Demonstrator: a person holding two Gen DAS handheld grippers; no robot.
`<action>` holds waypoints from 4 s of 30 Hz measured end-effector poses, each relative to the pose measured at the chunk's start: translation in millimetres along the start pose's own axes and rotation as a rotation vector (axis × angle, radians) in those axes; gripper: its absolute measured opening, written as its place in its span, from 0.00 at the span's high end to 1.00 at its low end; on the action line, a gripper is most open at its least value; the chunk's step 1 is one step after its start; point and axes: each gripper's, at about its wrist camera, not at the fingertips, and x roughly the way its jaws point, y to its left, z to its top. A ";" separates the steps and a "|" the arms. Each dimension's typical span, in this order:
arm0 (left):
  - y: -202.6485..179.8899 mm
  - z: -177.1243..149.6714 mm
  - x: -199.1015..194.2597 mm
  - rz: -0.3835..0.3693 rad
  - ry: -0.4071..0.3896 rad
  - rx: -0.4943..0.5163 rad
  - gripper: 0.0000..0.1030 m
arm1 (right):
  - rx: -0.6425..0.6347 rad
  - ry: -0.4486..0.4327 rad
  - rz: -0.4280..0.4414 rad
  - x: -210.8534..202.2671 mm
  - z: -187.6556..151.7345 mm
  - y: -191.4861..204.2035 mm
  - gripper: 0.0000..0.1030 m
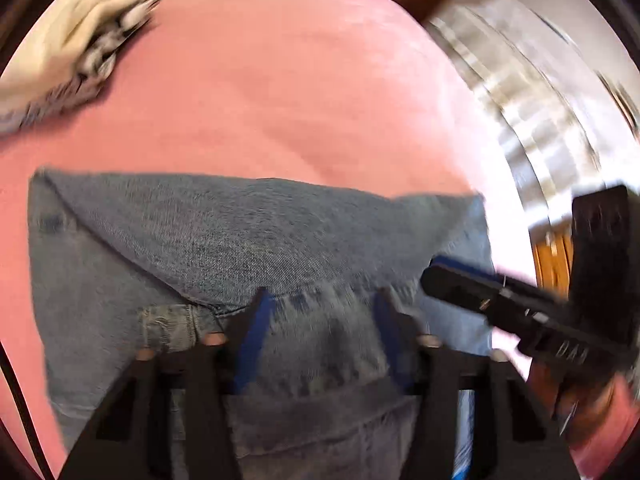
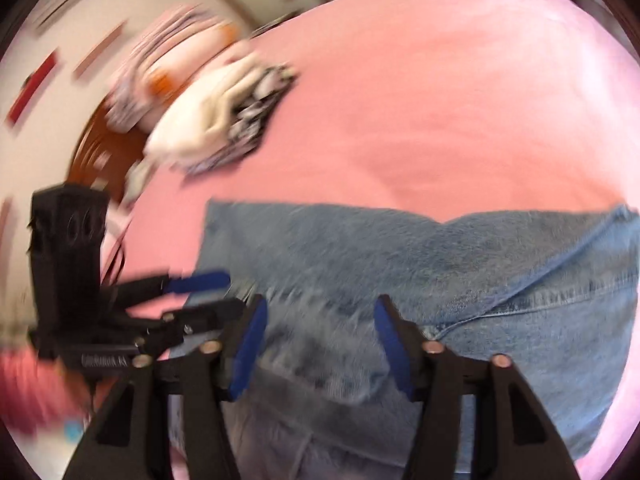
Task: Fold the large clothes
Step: 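Lift the collar end and fold it over onto the hem with both grippers, then press the new fold flat with both closed grippers, then slide both closed grippers along the folded edge to straighten it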
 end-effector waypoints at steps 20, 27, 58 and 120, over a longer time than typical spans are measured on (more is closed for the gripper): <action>32.7 -40.9 52.2 0.045 -0.015 -0.082 0.92 | 0.026 0.056 -0.033 51.3 -59.5 -31.8 1.00; 30.4 -37.0 39.2 0.106 -0.030 -0.069 0.94 | -0.011 0.056 -0.048 43.9 -53.7 -28.4 1.00; 144.6 15.1 16.4 0.316 -0.267 -0.250 0.94 | 0.115 -0.242 -0.318 -9.2 -1.5 -166.2 1.00; 158.2 68.0 32.2 0.472 -0.159 -0.176 0.97 | 0.130 -0.152 -0.399 -1.9 37.8 -178.0 1.00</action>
